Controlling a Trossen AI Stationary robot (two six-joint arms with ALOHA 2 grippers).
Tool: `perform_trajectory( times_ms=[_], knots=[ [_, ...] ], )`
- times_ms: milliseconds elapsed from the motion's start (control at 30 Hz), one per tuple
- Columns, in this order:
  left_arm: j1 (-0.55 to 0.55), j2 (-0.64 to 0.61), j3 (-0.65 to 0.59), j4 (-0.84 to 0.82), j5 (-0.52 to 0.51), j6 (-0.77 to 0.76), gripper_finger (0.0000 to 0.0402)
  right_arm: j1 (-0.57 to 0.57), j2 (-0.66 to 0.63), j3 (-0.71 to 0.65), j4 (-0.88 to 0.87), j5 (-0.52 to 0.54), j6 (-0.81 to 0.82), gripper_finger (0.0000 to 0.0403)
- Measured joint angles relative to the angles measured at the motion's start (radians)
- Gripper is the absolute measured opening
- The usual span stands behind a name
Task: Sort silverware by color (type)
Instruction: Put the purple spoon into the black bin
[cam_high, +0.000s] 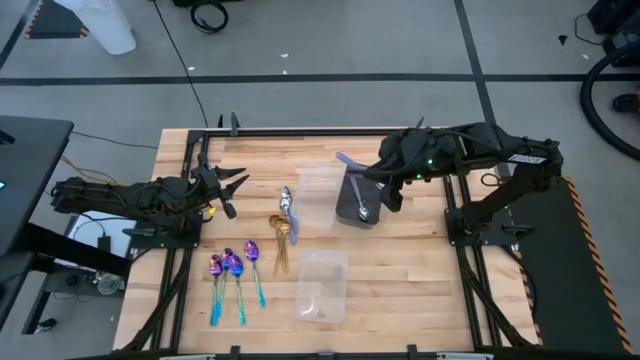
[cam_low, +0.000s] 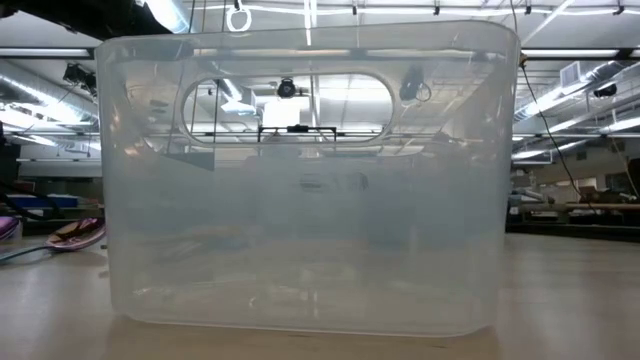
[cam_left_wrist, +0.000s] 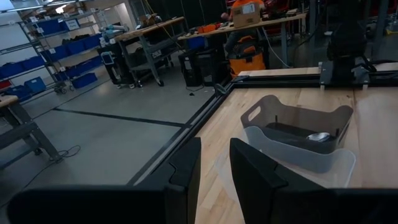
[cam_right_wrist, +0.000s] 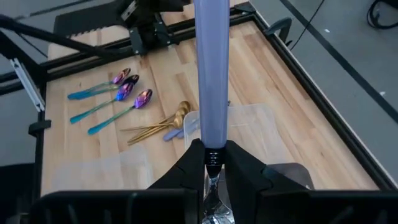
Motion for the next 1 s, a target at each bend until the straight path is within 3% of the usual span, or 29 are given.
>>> perform_trajectory(
  times_ms=[500, 1000],
  knots=[
    [0.000, 0.000, 0.000, 0.000, 0.000, -0.001, 0.0094, -0.118, -0.008, -0.037, -0.166, 0.088, 0.287, 0.0053],
    [0.000, 0.000, 0.000, 0.000, 0.000, -0.020, 0.0094, -0.168, -0.008, -0.312, -0.120, 0.005, 0.465, 0.0053]
  ],
)
